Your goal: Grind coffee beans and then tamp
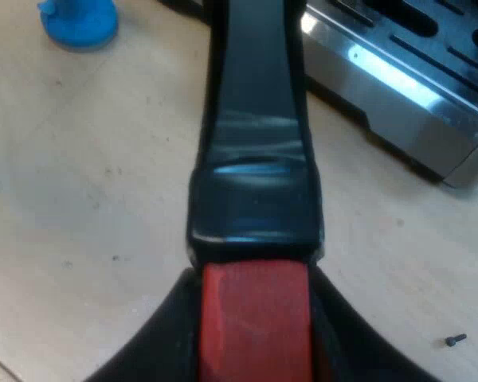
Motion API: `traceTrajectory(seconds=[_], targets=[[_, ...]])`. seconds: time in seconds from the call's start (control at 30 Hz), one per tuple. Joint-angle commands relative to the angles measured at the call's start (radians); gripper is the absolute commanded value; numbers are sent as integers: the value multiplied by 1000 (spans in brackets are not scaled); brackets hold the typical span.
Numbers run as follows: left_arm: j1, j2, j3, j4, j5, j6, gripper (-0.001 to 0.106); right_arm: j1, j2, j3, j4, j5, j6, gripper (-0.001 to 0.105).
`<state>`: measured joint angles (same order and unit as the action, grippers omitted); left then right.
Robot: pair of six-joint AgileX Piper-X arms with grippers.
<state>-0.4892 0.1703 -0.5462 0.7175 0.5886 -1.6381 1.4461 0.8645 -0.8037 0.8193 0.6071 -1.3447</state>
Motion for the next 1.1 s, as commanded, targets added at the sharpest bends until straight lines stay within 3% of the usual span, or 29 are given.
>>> traceTrajectory(seconds=[0.03,0.17,0.37,0.47,0.8,1.1], targets=[[-5,-5,-6,32,-9,-10,87,2,-33,14,-10,-11,-33,0],[-18,33,-6,27,-9,-10,87,-1,-40,73,-32,-14,-36,0],[-113,171,-6,12,-9,-8,87,-16,-40,171,-131,-65,-59,0],[-140,236,-6,11,-17,25,87,-66,-40,217,-188,-97,-68,0],[-143,421,-3,-34,-47,73,87,-224,5,330,-359,-264,-182,0],[-143,551,-3,-98,-47,73,87,-244,122,352,-468,-320,-185,0]])
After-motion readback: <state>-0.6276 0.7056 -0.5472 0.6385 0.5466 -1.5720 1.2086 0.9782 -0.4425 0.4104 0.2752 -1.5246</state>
